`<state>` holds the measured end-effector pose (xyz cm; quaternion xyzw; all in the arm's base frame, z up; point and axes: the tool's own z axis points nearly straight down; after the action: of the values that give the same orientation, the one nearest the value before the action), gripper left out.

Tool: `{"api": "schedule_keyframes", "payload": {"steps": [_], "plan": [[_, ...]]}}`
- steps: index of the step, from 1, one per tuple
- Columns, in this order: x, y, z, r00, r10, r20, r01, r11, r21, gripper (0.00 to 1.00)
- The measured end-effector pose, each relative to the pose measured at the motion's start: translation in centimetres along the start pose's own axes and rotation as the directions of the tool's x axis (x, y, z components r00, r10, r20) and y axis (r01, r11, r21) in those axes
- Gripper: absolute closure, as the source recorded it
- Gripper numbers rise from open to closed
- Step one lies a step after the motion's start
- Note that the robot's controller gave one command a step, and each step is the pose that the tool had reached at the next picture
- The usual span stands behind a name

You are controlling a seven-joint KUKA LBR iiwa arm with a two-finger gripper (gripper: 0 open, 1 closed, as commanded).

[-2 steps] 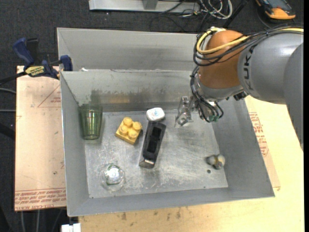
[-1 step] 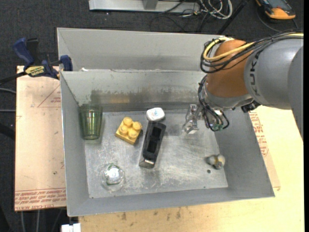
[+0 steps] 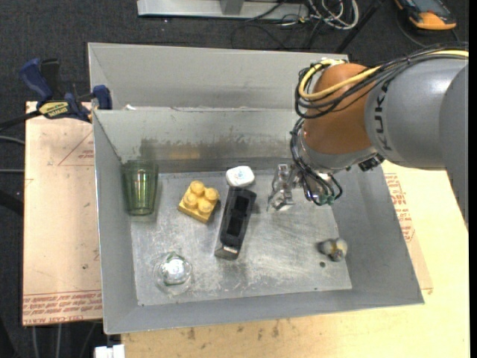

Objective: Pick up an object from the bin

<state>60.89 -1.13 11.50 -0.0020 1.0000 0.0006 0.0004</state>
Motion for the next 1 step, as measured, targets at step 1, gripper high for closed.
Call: {"api": "schedule_keyframes", "payload": {"steps": [1], "plan": [[-0.29,1.53,-0.65,0.99,-0.139,0.002,0.139,0.99,0.0,1.0]]}}
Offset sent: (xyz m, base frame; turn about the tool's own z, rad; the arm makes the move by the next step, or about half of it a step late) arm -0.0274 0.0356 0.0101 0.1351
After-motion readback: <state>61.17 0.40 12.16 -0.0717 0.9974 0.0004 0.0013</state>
